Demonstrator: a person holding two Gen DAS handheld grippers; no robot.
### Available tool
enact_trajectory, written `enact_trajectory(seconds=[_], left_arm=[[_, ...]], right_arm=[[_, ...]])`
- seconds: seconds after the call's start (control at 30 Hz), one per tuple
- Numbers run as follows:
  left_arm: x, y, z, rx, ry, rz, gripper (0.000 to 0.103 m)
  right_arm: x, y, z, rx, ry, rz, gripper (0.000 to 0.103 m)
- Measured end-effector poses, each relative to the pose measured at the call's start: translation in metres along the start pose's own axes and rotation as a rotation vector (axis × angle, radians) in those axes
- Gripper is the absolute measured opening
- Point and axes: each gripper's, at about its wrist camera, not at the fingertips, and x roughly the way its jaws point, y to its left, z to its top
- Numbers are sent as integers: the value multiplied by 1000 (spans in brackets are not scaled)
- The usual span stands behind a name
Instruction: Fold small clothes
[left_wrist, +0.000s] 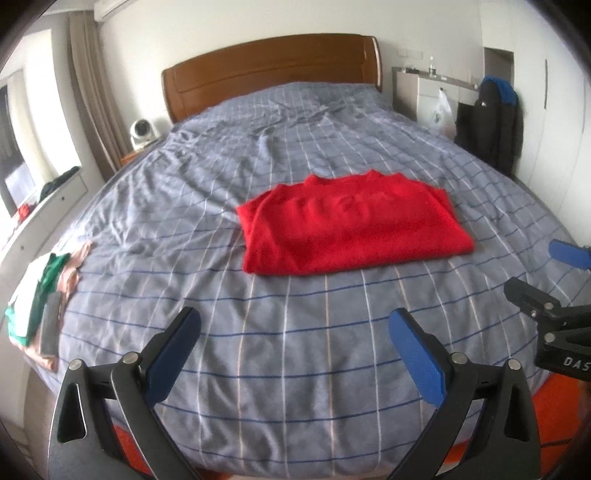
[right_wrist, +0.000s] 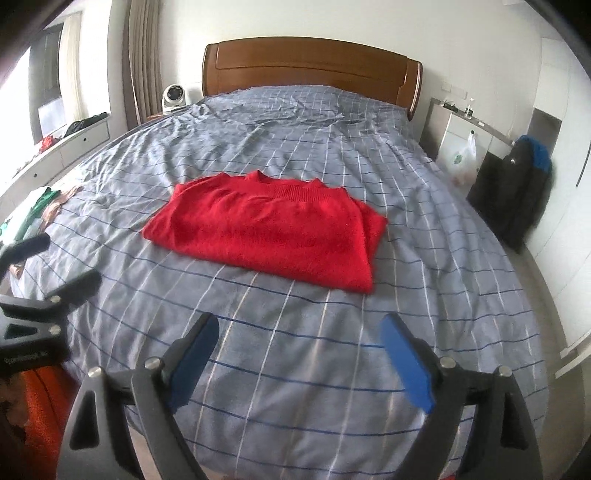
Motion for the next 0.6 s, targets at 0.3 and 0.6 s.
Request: enact_trajectory(seconds=[0.3,0.6], left_arm=[[-2,-2,0,8,12,16,102],[11,8,-5,-34,60,23,102]], right_arm=[[2,3,-2,-12,14,-55,88],[-4,3,4,-54,4,-140,92]])
